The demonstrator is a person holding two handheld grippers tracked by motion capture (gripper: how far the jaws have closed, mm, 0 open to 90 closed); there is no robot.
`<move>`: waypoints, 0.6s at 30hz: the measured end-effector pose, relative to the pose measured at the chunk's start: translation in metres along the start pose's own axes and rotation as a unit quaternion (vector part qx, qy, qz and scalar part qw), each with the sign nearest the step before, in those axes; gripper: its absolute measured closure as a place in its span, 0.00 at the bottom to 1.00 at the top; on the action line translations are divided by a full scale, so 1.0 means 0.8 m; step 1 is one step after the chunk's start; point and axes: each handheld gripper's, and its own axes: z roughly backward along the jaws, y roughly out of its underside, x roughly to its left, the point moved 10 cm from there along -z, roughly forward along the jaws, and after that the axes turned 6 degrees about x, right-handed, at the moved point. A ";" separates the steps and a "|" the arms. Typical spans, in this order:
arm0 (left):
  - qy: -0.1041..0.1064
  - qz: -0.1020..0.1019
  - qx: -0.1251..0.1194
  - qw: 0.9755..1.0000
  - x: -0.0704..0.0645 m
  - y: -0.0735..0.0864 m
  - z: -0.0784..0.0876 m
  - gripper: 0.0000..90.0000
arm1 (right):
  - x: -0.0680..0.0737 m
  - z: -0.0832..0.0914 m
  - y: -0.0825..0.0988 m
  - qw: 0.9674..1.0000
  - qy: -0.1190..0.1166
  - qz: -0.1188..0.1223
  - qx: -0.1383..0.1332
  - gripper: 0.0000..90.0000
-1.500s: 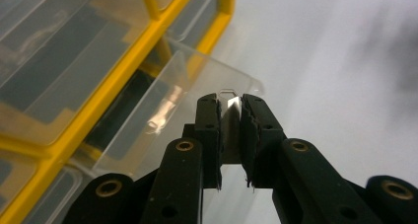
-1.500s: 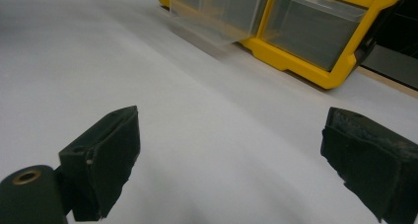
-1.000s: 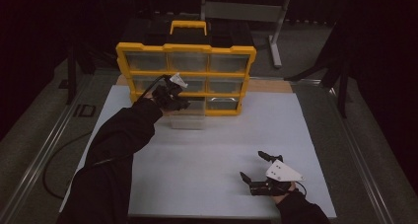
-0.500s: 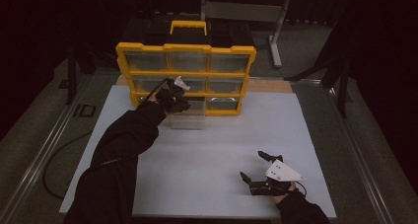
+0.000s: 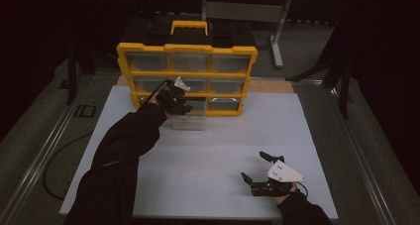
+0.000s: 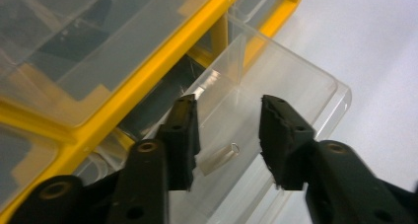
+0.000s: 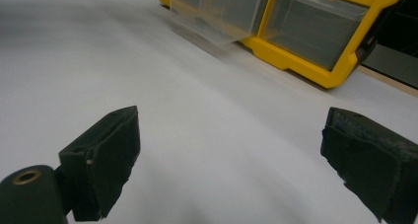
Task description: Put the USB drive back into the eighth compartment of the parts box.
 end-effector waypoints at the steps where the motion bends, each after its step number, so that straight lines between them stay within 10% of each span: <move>1: 0.003 -0.002 0.001 1.000 0.000 0.000 0.002 0.64 | 0.000 0.000 0.001 1.000 0.000 0.000 0.001 0.09; 18: 0.010 0.012 -0.011 1.000 -0.010 0.004 0.025 0.34 | -0.001 0.001 0.000 1.000 0.000 0.000 0.000 0.09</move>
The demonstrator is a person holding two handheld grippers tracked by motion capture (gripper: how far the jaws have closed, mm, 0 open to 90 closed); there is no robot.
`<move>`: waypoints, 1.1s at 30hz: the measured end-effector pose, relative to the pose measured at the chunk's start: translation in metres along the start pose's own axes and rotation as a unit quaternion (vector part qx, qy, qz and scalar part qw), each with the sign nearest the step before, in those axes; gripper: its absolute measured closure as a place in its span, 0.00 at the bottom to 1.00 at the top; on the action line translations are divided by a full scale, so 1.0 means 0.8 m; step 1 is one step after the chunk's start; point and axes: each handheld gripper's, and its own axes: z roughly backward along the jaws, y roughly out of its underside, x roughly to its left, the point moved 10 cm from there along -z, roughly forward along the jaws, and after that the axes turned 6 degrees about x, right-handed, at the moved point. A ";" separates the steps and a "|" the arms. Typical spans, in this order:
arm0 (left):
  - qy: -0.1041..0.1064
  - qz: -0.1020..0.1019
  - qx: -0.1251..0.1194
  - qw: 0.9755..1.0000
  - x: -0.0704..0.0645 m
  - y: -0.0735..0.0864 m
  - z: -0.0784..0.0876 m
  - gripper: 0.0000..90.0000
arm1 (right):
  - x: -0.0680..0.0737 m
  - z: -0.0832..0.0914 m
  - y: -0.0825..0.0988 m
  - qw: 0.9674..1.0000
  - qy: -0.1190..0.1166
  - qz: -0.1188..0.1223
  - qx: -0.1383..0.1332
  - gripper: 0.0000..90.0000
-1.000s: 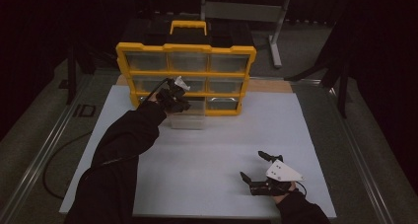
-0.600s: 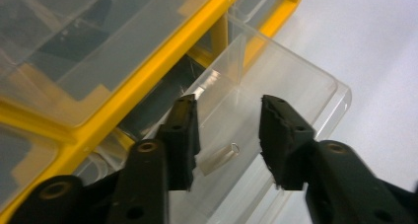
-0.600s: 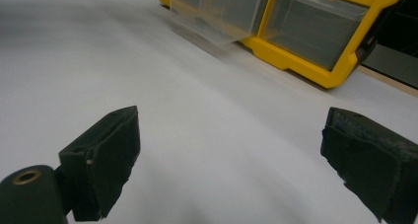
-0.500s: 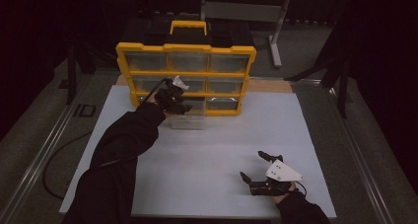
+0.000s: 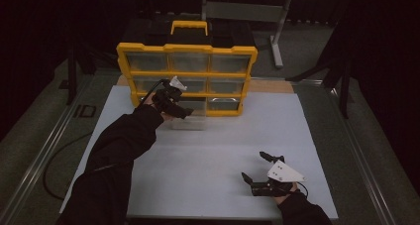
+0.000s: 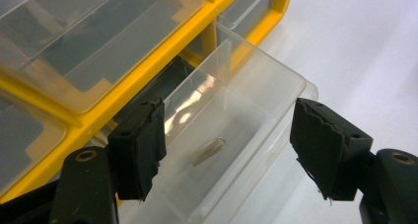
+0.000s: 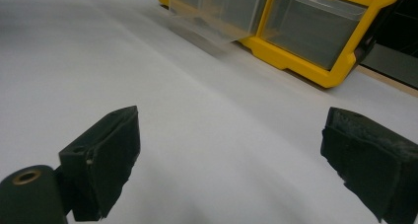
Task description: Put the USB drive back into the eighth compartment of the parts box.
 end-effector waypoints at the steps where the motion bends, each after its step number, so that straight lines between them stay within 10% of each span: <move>1: -0.003 -0.001 0.000 1.000 0.000 0.001 0.001 0.31 | 0.000 0.000 0.000 1.000 0.000 0.001 -0.001 0.09; 17: 0.004 0.019 -0.011 1.000 0.002 0.011 0.013 0.15 | 0.001 -0.001 0.000 1.000 0.000 0.000 0.001 0.09; 33: 0.030 -0.013 -0.021 0.999 -0.010 0.022 0.019 0.00 | 0.000 -0.001 0.000 1.000 0.002 0.000 0.000 0.09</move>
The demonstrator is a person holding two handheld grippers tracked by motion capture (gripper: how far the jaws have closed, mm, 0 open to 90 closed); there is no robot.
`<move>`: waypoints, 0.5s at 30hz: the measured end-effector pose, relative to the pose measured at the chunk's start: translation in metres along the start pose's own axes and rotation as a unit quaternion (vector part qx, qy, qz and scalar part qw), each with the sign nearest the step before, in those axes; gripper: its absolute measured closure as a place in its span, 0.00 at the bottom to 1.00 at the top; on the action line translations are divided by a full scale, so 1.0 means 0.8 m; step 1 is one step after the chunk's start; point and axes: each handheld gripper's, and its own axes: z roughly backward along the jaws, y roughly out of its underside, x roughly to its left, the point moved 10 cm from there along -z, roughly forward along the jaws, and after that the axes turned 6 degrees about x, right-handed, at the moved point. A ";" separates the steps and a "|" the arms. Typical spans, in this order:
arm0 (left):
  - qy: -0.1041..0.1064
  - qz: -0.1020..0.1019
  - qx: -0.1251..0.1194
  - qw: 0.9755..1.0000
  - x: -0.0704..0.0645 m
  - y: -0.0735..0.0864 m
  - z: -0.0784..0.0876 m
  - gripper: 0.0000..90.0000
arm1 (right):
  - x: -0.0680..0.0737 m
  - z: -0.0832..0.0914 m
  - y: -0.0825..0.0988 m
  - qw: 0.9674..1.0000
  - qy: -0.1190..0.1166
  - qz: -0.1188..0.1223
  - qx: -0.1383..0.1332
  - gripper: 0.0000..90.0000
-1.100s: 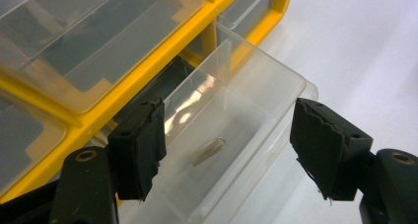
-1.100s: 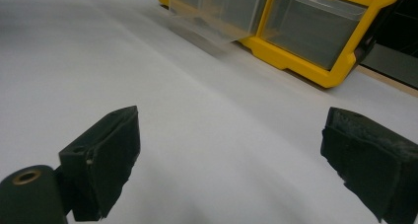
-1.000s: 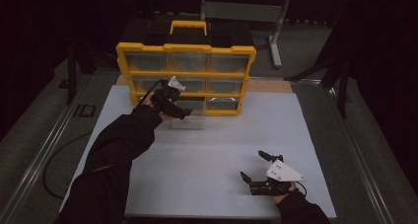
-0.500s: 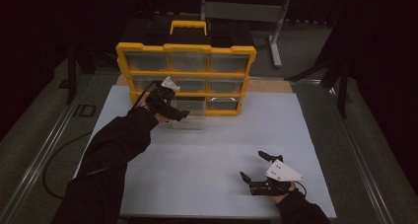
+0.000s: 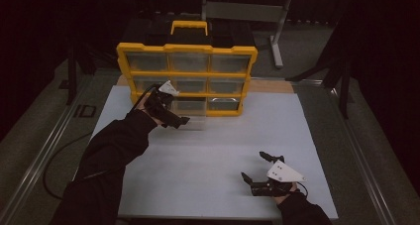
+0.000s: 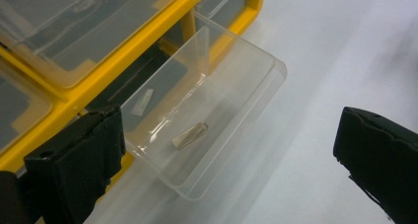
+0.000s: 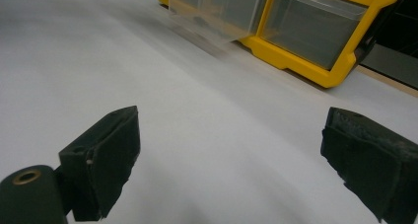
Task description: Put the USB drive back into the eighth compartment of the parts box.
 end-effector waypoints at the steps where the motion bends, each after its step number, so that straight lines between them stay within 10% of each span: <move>1: 0.000 0.000 0.000 1.000 0.000 0.000 0.000 0.00 | 0.000 0.000 0.000 1.000 0.000 0.000 0.000 0.09; 15: -0.004 -0.003 -0.022 1.000 -0.001 0.005 0.006 0.00 | 0.000 0.000 -0.001 1.000 0.000 0.001 -0.002 0.09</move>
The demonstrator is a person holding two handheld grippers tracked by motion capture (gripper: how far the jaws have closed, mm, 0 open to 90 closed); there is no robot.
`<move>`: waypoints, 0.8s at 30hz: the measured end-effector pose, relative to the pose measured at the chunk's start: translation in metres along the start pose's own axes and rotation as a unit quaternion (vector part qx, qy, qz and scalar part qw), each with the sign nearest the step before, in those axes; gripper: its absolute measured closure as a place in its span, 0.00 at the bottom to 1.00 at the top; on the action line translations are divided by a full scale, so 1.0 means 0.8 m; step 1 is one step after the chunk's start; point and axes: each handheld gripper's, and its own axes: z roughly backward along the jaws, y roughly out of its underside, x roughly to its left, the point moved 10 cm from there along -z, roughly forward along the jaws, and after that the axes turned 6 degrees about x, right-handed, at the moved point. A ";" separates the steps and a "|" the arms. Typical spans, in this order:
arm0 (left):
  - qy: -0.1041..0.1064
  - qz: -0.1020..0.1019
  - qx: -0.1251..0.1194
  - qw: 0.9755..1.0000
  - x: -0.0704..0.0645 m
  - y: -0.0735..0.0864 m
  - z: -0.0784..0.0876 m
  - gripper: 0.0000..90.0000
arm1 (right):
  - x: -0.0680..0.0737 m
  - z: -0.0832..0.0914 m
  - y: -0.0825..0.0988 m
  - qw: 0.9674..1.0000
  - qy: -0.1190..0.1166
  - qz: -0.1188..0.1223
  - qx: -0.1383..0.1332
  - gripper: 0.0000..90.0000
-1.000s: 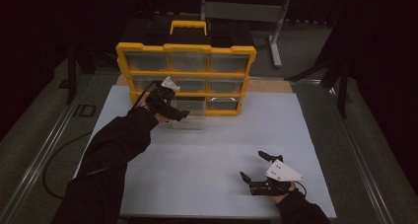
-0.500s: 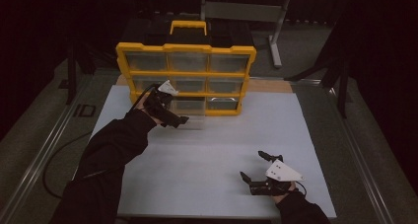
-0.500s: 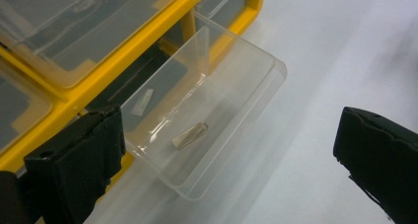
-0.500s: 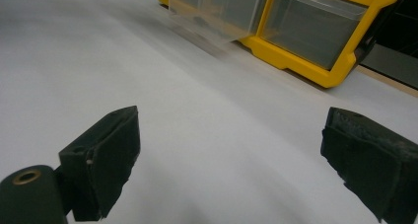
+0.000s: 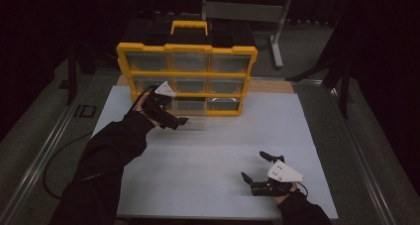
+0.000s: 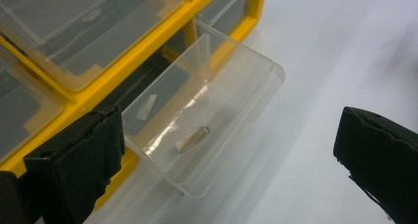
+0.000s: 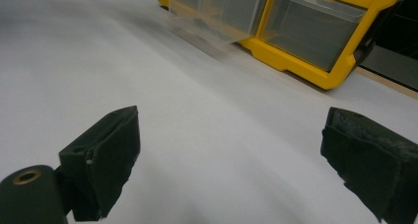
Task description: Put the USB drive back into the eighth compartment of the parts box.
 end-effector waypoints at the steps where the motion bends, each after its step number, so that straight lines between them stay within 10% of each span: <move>1: 0.001 0.000 0.001 1.000 0.000 0.002 0.000 0.00 | 0.000 0.000 0.001 1.000 0.000 -0.002 0.001 0.09; 24: -0.004 0.018 -0.021 1.000 -0.010 0.068 0.026 0.00 | 0.003 -0.005 -0.003 1.000 -0.006 0.004 0.001 0.09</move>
